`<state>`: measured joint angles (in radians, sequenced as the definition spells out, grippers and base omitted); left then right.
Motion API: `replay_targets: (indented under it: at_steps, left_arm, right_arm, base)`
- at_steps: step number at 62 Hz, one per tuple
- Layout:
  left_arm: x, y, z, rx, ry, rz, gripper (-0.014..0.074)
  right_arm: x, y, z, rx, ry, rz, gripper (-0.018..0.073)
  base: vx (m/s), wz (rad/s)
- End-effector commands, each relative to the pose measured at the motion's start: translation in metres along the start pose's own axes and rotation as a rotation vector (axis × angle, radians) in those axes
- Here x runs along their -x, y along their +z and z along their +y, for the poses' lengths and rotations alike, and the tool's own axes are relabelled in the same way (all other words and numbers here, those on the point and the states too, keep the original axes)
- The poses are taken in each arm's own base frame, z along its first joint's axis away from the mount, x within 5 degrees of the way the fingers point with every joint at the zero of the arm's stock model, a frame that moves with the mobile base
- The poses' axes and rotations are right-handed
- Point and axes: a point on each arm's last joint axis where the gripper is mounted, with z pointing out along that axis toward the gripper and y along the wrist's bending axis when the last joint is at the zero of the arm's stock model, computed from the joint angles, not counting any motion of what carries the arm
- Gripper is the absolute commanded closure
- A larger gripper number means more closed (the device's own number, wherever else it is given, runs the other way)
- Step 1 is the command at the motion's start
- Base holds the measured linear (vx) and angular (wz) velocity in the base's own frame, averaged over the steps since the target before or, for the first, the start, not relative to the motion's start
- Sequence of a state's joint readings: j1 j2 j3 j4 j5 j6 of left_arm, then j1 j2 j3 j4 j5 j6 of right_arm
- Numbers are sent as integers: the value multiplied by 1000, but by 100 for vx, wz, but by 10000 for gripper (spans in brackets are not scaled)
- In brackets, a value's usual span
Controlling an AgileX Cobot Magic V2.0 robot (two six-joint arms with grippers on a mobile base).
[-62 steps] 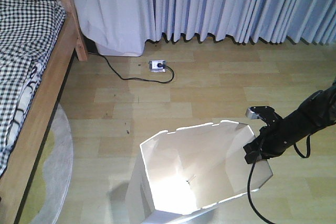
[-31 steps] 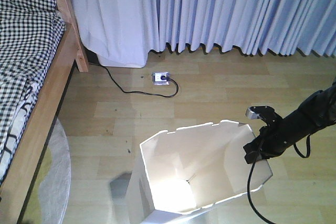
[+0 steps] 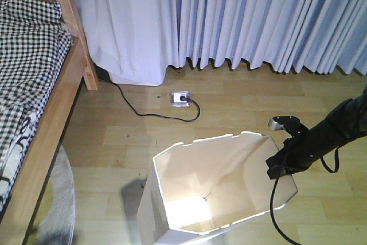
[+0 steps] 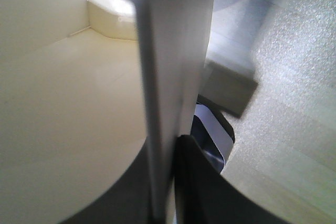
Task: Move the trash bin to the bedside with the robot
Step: 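Drive forward with the bin toward the curtains beside the bed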
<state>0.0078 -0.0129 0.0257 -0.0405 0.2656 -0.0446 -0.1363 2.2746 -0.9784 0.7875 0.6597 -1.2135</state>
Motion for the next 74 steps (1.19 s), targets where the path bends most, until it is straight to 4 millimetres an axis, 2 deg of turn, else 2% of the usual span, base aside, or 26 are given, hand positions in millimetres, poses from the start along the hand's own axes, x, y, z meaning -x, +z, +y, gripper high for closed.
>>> replay_targets:
  at_steps: [1, 74]
  left_arm:
    - [3, 0, 0, -4, -10, -71, 602]
    - [3, 0, 0, -4, -10, -71, 602]
  right_arm:
    - [11, -25, 22, 145, 7, -52, 564]
    - [11, -25, 22, 145, 7, -52, 564]
  base:
    - [20, 1]
    - [18, -2]
